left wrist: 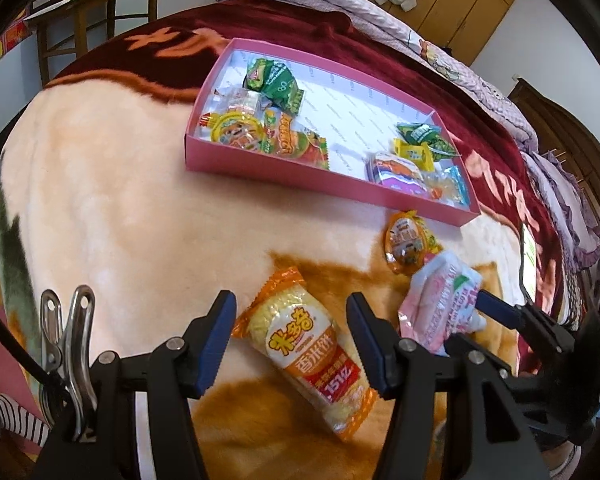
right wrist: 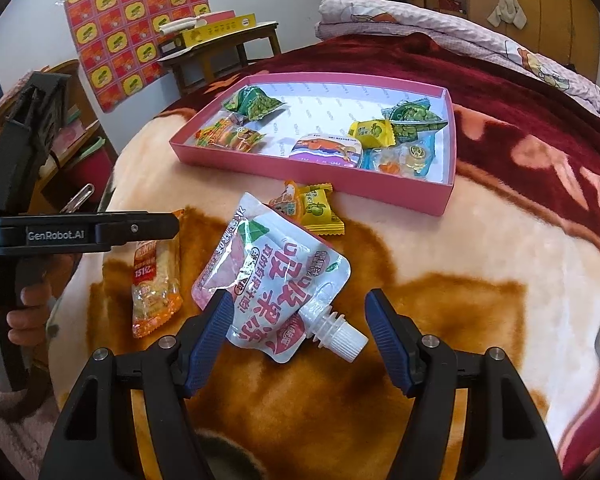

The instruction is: Organize snacks

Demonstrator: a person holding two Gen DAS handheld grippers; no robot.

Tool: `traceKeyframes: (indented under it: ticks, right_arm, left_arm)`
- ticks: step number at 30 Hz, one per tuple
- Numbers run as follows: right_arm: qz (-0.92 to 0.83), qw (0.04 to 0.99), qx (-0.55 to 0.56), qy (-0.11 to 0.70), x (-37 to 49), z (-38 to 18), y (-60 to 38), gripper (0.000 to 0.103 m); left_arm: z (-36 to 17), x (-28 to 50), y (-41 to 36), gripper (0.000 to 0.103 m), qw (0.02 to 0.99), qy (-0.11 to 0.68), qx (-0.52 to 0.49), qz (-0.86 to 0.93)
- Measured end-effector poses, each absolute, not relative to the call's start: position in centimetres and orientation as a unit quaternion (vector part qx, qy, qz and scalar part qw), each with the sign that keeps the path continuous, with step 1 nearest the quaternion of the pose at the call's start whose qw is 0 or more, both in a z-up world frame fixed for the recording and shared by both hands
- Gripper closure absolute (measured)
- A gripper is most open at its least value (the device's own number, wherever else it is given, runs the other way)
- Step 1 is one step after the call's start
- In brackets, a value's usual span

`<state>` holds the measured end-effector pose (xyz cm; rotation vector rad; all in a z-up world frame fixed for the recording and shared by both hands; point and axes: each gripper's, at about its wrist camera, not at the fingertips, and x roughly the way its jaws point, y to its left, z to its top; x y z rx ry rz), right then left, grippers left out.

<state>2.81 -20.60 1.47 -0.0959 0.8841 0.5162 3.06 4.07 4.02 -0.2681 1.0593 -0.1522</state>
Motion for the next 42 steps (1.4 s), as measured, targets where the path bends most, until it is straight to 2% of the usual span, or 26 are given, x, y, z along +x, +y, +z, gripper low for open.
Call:
traceKeyframes:
  ticks: [12, 21, 30, 38, 42]
  right_arm:
    - [0.264, 0.867, -0.055, 0.419, 2.5, 1.3, -20.2, 0.033]
    - [0.267, 0.868, -0.069, 0.413, 1.7, 1.4, -20.6, 0.033]
    - [0.266, 0.868, -0.061, 0.416, 1.6, 1.0, -21.7, 0.033]
    - [0.267, 0.858, -0.065, 0.435, 2.0, -0.1, -22.1, 0.033]
    - [0.264, 0.857, -0.079, 0.436, 1.7, -0.3, -22.1, 0.043]
  left_arm:
    - [4.6, 1.9, 3.4, 0.043, 0.850, 0.509, -0.127, -0.055]
    - [5.4, 0.9, 3.5, 0.043, 0.837, 0.519, -0.163, -0.062]
    - [3.3, 1.5, 0.8, 0.043, 0.822, 0.550, -0.138, -0.053]
    - [3.1, 1.2, -0.7, 0.040, 0.831, 0.544, -0.104, -0.053]
    - [3.0, 0.9, -1.4, 0.040, 0.834, 0.542, -0.089, -0.056]
